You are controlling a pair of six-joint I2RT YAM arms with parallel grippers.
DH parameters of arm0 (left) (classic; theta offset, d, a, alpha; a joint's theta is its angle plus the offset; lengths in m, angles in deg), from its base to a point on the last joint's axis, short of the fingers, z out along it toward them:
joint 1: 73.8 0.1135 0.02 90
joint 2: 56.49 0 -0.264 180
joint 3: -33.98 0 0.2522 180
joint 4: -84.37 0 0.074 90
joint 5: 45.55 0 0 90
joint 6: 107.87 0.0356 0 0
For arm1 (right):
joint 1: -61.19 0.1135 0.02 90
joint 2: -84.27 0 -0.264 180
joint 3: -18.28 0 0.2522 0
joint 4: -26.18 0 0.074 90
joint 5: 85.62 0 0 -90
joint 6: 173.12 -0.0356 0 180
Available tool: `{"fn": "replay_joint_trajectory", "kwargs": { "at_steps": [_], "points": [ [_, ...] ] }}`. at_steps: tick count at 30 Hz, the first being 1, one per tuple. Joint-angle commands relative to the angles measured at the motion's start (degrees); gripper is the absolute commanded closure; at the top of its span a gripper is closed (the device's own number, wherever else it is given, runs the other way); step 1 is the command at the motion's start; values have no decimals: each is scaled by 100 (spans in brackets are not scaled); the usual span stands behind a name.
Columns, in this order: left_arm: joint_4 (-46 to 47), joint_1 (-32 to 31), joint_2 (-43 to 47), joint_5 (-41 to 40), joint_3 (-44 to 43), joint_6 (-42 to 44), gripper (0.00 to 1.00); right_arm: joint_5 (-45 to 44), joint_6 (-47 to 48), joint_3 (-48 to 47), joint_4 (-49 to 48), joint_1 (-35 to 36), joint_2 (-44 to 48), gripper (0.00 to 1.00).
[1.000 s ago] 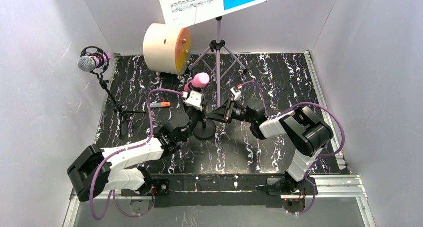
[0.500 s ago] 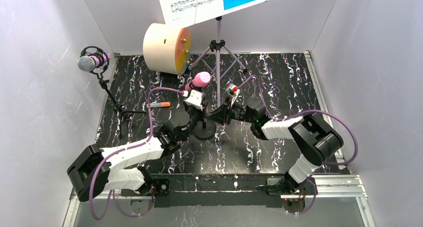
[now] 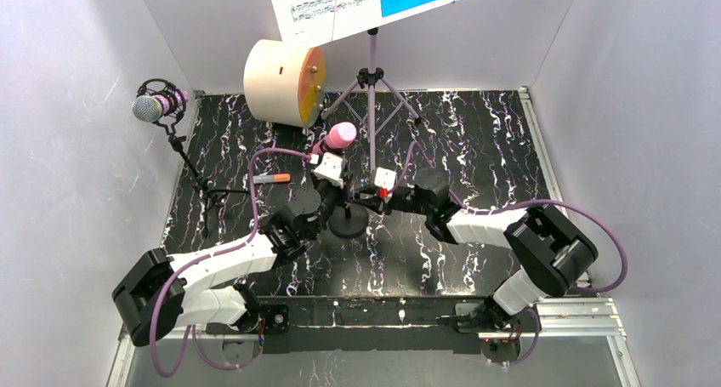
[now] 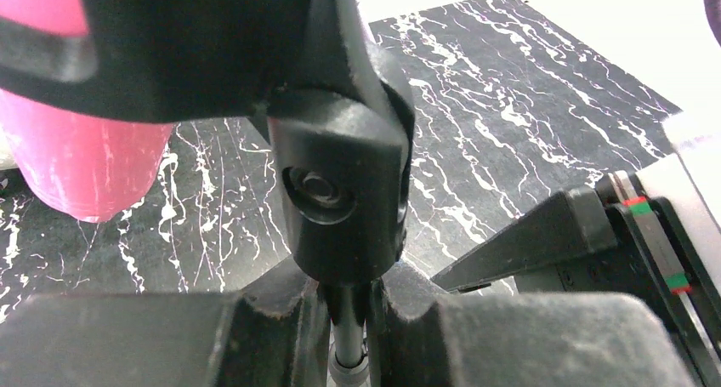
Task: Pack up the instrument practice props
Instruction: Unscrew the knob on the microphone stand.
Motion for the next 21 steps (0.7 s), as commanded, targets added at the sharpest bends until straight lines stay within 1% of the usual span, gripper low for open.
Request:
{"fn": "replay_joint_trajectory", "kwargs": {
  "at_steps": [1,3,8,12,15,18,21],
  "points": [
    [-400,-86,54,548,131,-120,100,-201,2098,-33,709,453,154,99],
    [-391,-86,64,575,164,-111,100,-744,2564,-22,891,644,266,99],
    [-422,-87,87,651,229,-85,100,-1993,3769,133,984,1228,378,99],
    [-488,-89,159,617,263,-46,100,-2889,4787,459,265,1596,299,99],
    [-513,-86,178,624,275,-10,100,-3455,5766,629,-223,1848,145,99],
    [-530,-86,179,632,276,12,100,-3823,6493,745,-737,2049,-117,99],
    [-557,-86,179,590,283,42,100,-4017,7014,845,-1221,2201,-334,99]
  ]
}}
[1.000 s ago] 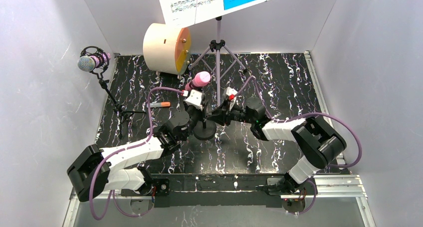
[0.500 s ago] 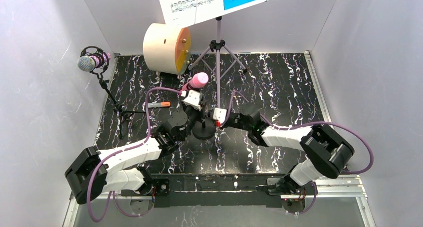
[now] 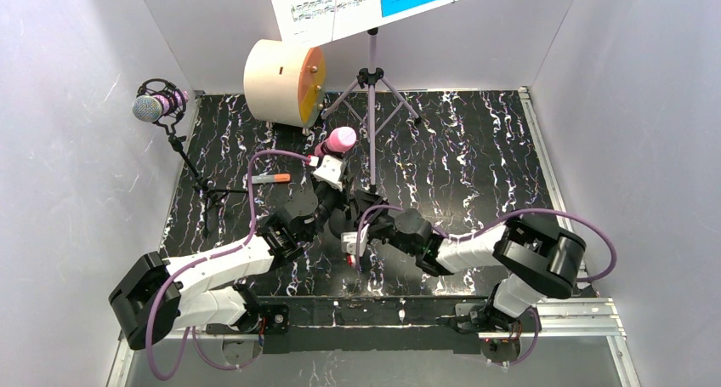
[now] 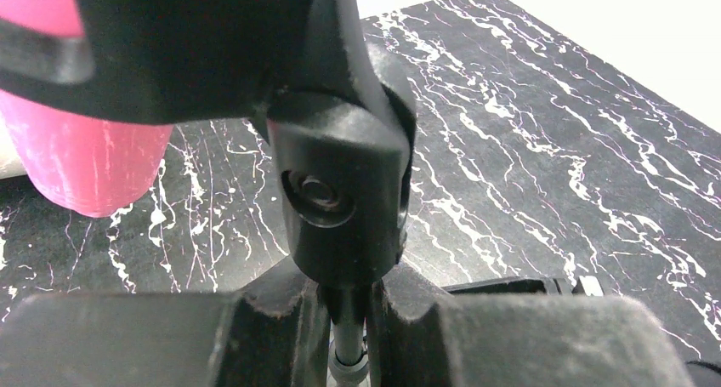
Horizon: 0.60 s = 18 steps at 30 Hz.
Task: Pack up the instrument practice props
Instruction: Unscrew the knob on the microphone stand.
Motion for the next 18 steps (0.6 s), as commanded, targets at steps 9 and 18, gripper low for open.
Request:
{"fn": "replay_joint_trajectory", "kwargs": {
  "at_steps": [9,18],
  "points": [
    [-550,-103,-20,230,189,151,100,-419,-163,148,-764,449,-138,80],
    [-581,-104,-9,343,203,422,100,497,-3119,-231,1616,184,1079,39]
  ]
}}
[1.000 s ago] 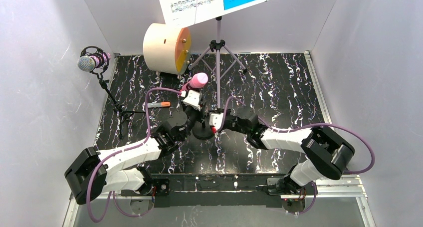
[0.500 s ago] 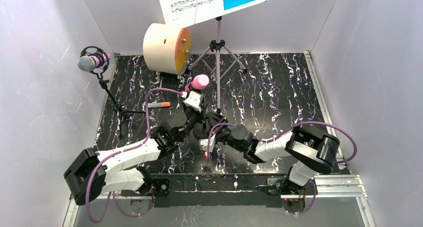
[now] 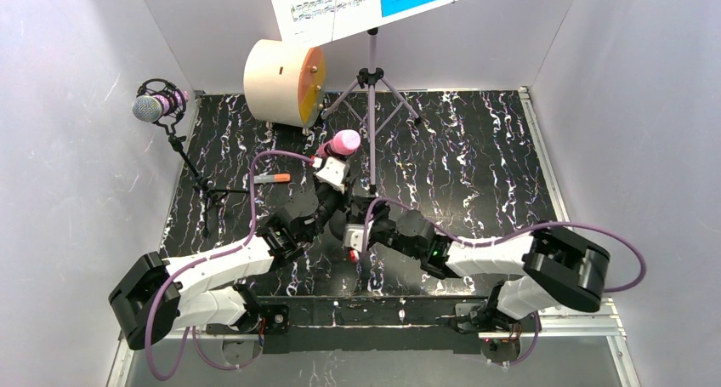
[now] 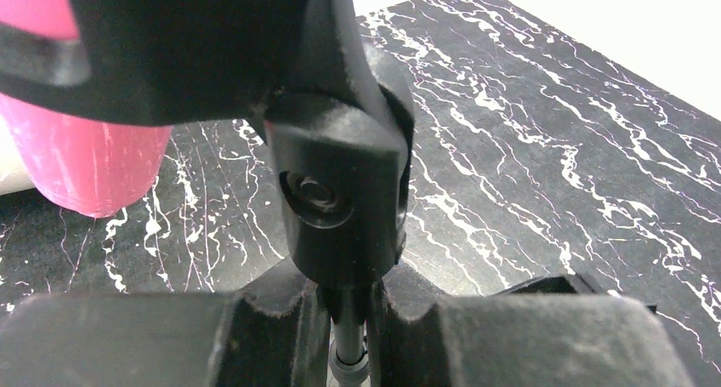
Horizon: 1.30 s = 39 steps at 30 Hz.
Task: Pack up the instrument practice props
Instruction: Unscrew the knob on the microphone stand.
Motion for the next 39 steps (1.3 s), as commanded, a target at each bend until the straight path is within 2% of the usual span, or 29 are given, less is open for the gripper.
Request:
{"fn": "replay_joint_trajectory", "kwargs": {
  "at_steps": [1,7,12,19,27,32,39],
  "points": [
    [-583,-72,-12,206,195,224,100,931,-1542,-190,1045,-259,634,38],
    [-632,-71,-36,314,161,249,100,1709,-1475,-268,1864,-795,1257,37],
    [-697,-71,-61,387,114,245,100,1599,-873,-639,2472,-877,1173,38],
    [-752,-71,-88,500,62,180,100,1475,-390,-703,2176,-876,960,43],
    [-800,-71,-130,537,15,136,100,1286,120,-725,1796,-878,748,59],
    [-822,-71,-148,580,-10,119,100,1247,287,-595,1424,-873,752,64],
    [-846,-71,-173,614,-33,109,100,1222,541,-614,1463,-841,686,72]
  ]
}}
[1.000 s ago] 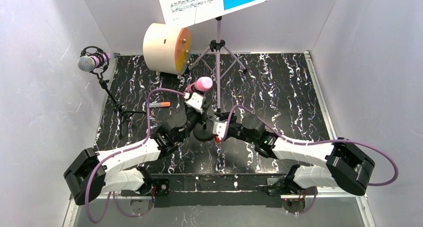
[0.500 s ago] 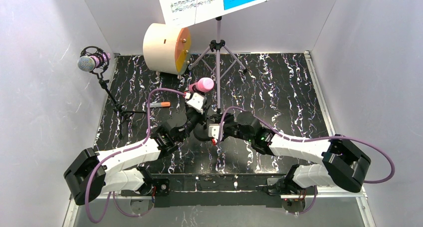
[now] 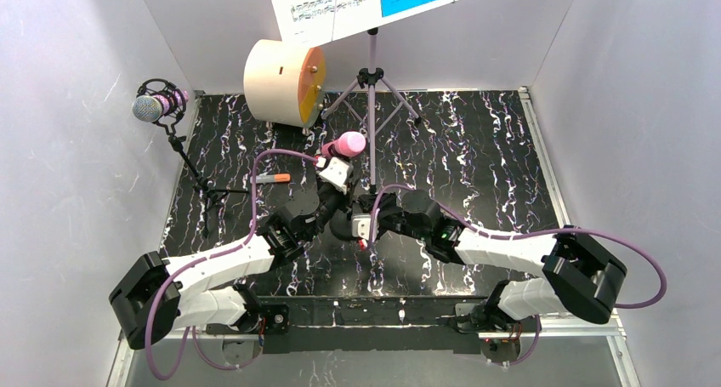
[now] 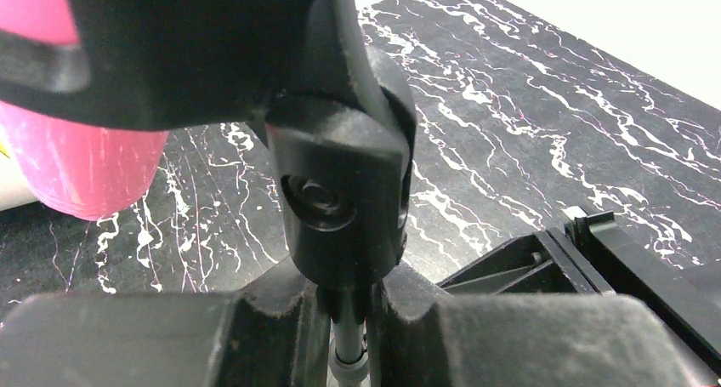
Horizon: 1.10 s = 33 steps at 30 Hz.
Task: Pack up the instrument practice props
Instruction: Unscrew the knob on the microphone stand.
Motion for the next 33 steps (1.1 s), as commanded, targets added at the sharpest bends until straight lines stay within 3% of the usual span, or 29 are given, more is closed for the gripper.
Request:
{"fn": "replay_joint_trajectory", "kwargs": {
  "at_steps": [1,8,15,23,28,33],
  "points": [
    [-763,-73,-156,326,30,-20,100,-81,341,-112,-447,21,-31,73],
    [-781,-73,-141,379,15,-48,100,-232,555,-61,-410,98,-165,76],
    [-797,-73,-156,434,1,-56,100,-1039,1558,278,-1062,465,-425,99],
    [-887,-73,-212,371,-71,-60,100,-2158,3550,953,-2942,1029,-1273,99],
    [-964,-73,-219,290,-105,-54,100,-2655,3943,1030,-3654,1375,-1875,99],
    [-995,-73,-227,268,-125,-213,100,-3202,4428,1078,-5074,1585,-2892,99]
  ]
}}
